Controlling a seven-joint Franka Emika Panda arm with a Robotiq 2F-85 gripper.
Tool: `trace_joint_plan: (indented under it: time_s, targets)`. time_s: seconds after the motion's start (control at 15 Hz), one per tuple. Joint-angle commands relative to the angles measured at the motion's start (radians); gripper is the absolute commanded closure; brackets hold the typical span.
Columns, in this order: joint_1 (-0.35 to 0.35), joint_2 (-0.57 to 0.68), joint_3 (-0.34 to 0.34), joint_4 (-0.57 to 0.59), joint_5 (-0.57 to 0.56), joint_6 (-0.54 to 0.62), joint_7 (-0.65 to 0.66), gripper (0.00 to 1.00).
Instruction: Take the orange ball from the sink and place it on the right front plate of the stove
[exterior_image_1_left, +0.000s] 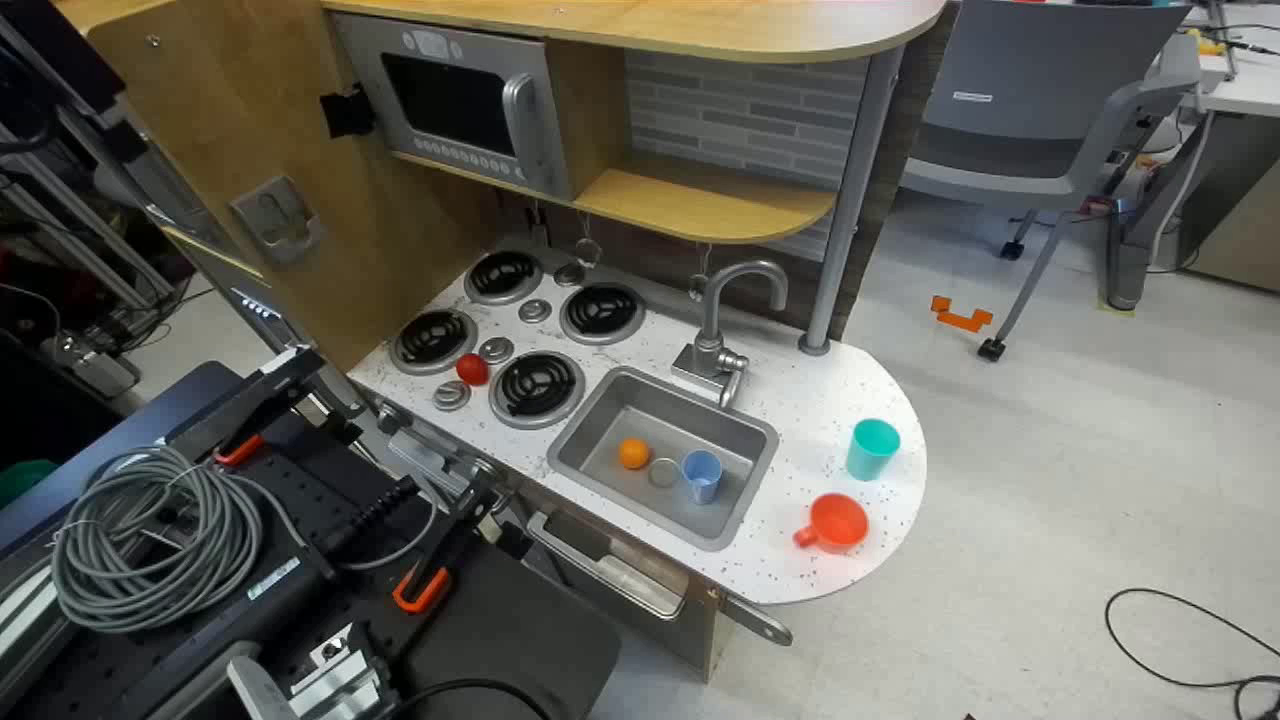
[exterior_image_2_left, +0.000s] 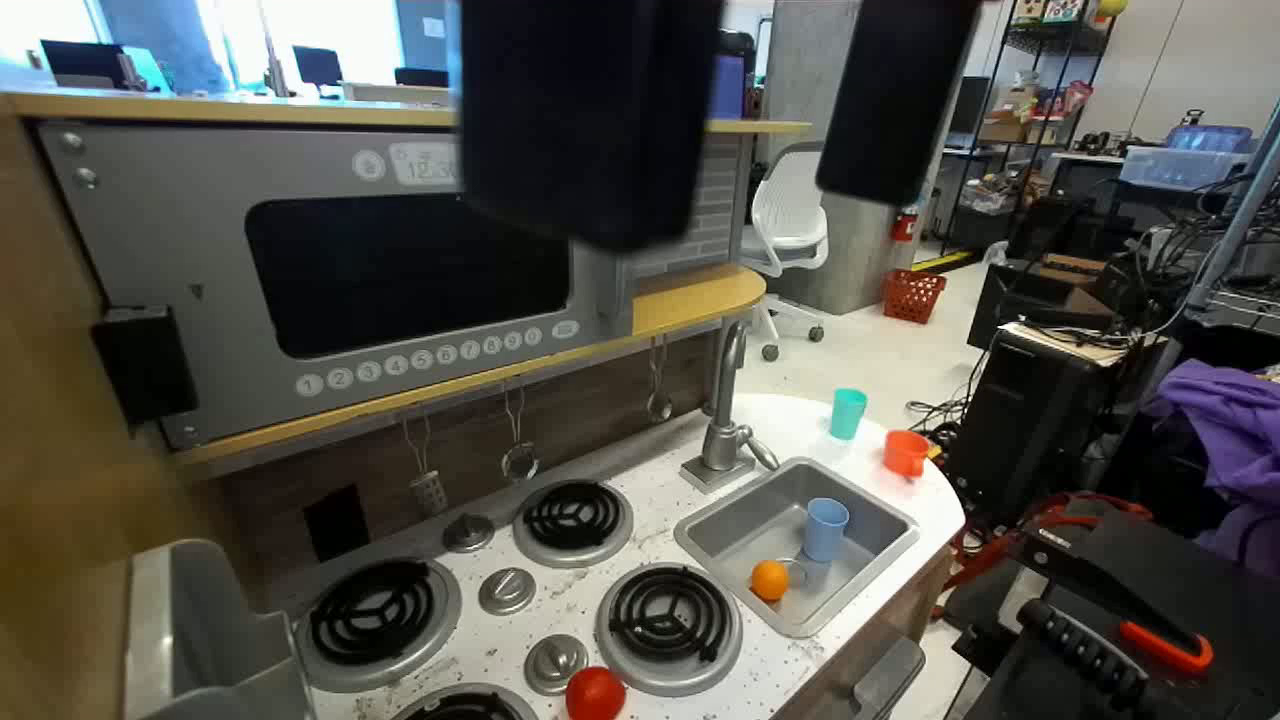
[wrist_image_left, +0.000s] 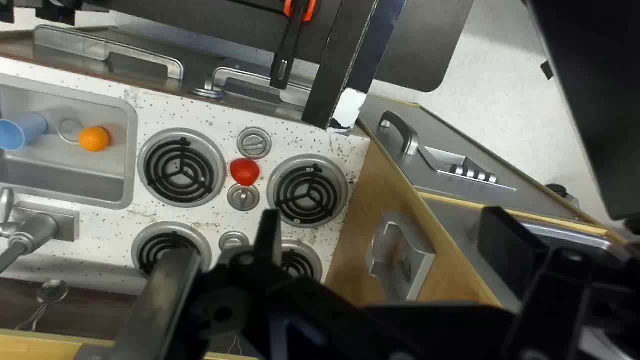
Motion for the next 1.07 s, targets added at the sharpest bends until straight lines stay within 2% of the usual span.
trace_joint_plan:
  time_s: [0.0,0.73,1.0]
  targets:
    - [0.004,0.000,-0.004,0.001,-0.003,-0.002,0.002,0.00]
    - [-0.004,0.016,-0.008,0.015,0.002,0.008,0.014,0.00]
    - [-0.042,0.015,-0.056,0.026,0.014,0.053,0.006,0.00]
